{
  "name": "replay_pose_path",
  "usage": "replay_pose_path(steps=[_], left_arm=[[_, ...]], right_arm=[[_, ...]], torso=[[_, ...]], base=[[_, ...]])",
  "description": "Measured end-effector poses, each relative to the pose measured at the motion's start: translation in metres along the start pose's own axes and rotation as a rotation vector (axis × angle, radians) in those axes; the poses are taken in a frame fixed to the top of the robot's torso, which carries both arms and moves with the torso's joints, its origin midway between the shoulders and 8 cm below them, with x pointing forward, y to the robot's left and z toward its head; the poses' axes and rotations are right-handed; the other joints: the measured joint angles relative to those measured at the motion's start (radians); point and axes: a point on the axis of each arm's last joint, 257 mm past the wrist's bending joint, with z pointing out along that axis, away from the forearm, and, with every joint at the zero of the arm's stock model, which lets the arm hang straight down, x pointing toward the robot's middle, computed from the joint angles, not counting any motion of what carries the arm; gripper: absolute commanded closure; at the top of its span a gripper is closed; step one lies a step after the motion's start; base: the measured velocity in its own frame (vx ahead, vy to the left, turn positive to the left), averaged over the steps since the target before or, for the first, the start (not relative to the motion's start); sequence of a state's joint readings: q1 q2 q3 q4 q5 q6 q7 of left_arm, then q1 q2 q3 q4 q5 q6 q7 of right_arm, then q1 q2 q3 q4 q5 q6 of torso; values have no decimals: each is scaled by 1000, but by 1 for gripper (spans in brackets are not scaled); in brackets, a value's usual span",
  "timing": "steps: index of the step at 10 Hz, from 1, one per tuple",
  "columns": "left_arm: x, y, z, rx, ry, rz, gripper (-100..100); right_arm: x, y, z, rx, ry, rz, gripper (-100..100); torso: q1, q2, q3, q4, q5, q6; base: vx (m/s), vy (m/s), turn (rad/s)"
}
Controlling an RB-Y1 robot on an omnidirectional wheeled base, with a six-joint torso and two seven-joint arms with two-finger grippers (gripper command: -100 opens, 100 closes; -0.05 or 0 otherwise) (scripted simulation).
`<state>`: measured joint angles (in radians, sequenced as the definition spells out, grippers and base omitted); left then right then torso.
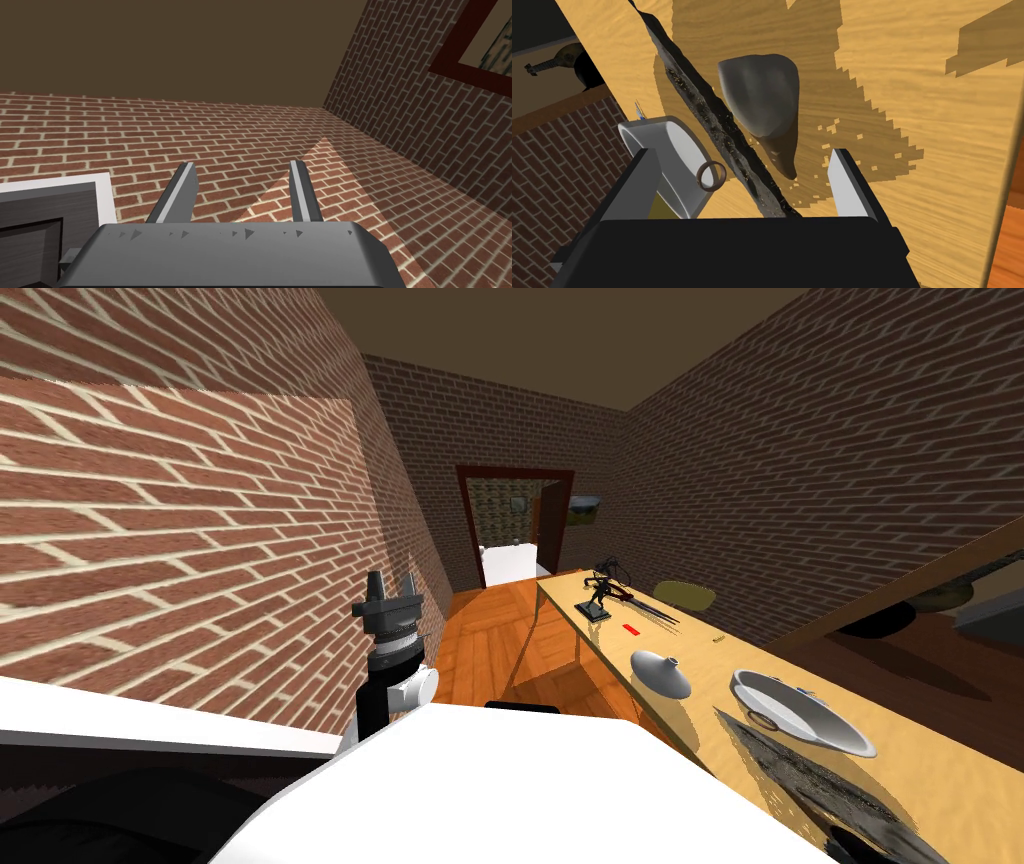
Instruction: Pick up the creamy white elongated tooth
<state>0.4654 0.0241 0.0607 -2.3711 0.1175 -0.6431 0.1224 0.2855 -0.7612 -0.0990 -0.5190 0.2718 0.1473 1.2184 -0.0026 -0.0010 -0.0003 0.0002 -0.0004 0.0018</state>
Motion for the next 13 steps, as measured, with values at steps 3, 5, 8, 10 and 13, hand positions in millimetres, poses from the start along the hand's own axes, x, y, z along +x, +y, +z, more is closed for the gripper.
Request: replay_pose_path(steps=[3,5,8,10,13], left_arm=[[0,0,0,0,0,0,0],[0,0,0,0,0,0,0],[0,0,0,0,0,0,0],[0,0,0,0,0,0,0],[0,0,0,0,0,0,0]], right_arm=[[29,-7,-1,16,70,-28,-100],[42,-7,-1,18,102,-39,-100],[63,23,-3,-14,146,-51,-100],[64,24,-4,-16,148,-50,0],[53,32,-3,-18,146,-45,-100]], torso=[[-1,0,0,0,-1,0],[0,0,0,0,0,0],[-4,-1,0,0,-1,0],[0,-1,0,0,0,0],[-2,4,2,1,-1,0]], base=[[-4,-35,119],[-4,-26,116],[7,-74,66],[2,-7,-2],[-63,-47,18]])
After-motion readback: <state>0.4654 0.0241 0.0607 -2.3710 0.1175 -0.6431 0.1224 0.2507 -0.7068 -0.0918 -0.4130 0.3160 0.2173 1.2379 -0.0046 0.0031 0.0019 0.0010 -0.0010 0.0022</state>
